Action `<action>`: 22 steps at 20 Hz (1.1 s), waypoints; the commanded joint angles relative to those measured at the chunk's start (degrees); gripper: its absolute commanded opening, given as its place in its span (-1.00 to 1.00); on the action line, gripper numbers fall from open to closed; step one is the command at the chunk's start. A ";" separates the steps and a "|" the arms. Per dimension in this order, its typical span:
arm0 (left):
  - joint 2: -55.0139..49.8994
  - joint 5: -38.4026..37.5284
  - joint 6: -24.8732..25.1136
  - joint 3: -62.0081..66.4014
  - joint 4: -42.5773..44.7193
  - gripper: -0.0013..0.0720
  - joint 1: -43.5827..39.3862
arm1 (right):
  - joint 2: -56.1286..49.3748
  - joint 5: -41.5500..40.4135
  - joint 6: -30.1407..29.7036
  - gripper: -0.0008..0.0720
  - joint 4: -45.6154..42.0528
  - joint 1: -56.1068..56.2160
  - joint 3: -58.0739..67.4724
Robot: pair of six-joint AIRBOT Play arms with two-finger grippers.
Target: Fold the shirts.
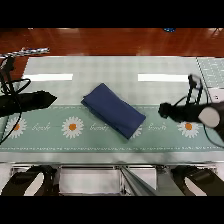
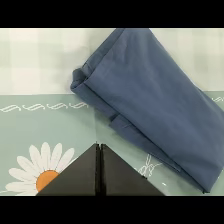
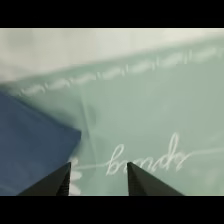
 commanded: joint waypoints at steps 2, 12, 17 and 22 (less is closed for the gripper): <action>0.02 -0.26 -0.04 0.09 -0.28 -0.91 0.02 | 3.82 -20.02 -0.24 0.15 23.12 1.36 -19.37; -1.20 -1.60 -0.02 0.09 -0.28 -0.91 0.04 | -20.20 -26.88 -40.57 0.15 69.13 5.05 -17.11; -1.20 -1.60 -0.04 0.09 -0.28 -0.91 0.04 | -30.01 -23.08 -48.22 -0.63 70.49 5.05 -6.25; -1.22 -1.53 0.00 0.09 -0.24 -0.91 0.04 | -34.40 -17.53 -48.61 -0.91 61.05 5.03 15.15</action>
